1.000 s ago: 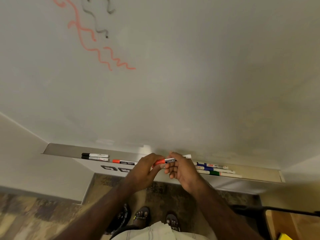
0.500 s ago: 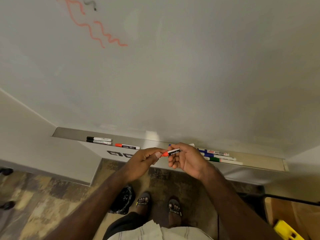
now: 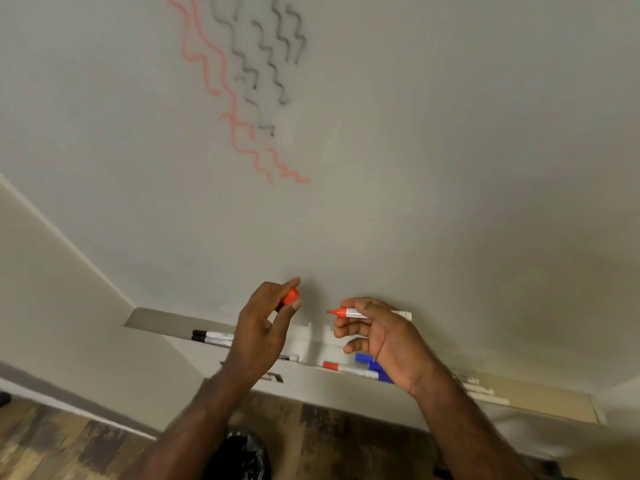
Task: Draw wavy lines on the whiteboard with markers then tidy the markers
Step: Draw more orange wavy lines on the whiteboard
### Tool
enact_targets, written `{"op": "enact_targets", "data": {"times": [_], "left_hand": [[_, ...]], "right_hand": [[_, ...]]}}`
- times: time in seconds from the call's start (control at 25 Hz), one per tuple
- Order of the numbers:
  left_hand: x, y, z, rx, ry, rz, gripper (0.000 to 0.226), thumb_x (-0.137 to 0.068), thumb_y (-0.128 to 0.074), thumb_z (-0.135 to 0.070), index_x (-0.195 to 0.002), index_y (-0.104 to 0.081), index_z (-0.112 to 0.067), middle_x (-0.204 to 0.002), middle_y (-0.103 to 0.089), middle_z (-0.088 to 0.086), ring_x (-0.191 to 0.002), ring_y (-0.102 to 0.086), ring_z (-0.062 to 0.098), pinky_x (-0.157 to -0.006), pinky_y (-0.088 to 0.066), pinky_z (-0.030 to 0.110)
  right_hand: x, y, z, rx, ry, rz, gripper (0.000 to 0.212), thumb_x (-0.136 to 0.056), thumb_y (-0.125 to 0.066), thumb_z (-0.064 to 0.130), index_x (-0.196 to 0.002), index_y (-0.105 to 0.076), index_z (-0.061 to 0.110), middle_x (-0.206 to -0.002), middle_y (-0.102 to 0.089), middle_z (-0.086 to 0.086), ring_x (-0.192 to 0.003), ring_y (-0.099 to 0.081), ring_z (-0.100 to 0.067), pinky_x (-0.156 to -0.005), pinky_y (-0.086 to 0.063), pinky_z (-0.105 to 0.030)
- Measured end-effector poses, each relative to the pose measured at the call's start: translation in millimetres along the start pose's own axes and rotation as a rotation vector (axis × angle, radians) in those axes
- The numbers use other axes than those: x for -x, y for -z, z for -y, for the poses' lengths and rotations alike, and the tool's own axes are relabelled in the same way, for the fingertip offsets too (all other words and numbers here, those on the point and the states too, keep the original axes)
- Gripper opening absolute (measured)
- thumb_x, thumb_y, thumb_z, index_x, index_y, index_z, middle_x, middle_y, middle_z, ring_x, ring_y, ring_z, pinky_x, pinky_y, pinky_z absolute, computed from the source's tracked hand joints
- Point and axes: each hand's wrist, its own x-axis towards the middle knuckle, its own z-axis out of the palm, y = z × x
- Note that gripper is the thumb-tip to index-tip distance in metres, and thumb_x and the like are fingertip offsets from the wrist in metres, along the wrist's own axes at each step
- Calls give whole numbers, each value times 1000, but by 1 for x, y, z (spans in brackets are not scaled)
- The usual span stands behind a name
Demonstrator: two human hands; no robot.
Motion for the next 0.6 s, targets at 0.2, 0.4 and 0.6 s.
{"op": "enact_targets", "data": {"times": [0.2,0.4,0.6], "left_hand": [[-76,67,-41,-125,-343,-306,30,-100,-65,-11,-128,-69,-5,-111,-68,4,-105,-64,20,-94,-51,31],[-154,132,-79,-211,-594,-664,28,-102,-61,0,-129,-65,6,-129,-62,21,-123,-60,36,-103,-51,51],[-201,149,-81,-308,-653,-751,33,-108,-52,-7,-140,-58,4,-154,-47,24,-148,-40,40,-116,-38,61]], "right_hand": [[-8,-65,55,178,286,45,19,-92,-74,18,-106,-74,4,-100,-73,-25,-87,-70,-34,-66,-59,-41],[-10,-123,111,330,617,13,11,-90,-74,1,-100,-70,3,-90,-72,-21,-80,-71,-33,-61,-60,-40],[0,-142,127,507,872,-106,18,-88,-77,0,-98,-69,12,-90,-74,-12,-78,-71,-41,-63,-61,-43]]}}
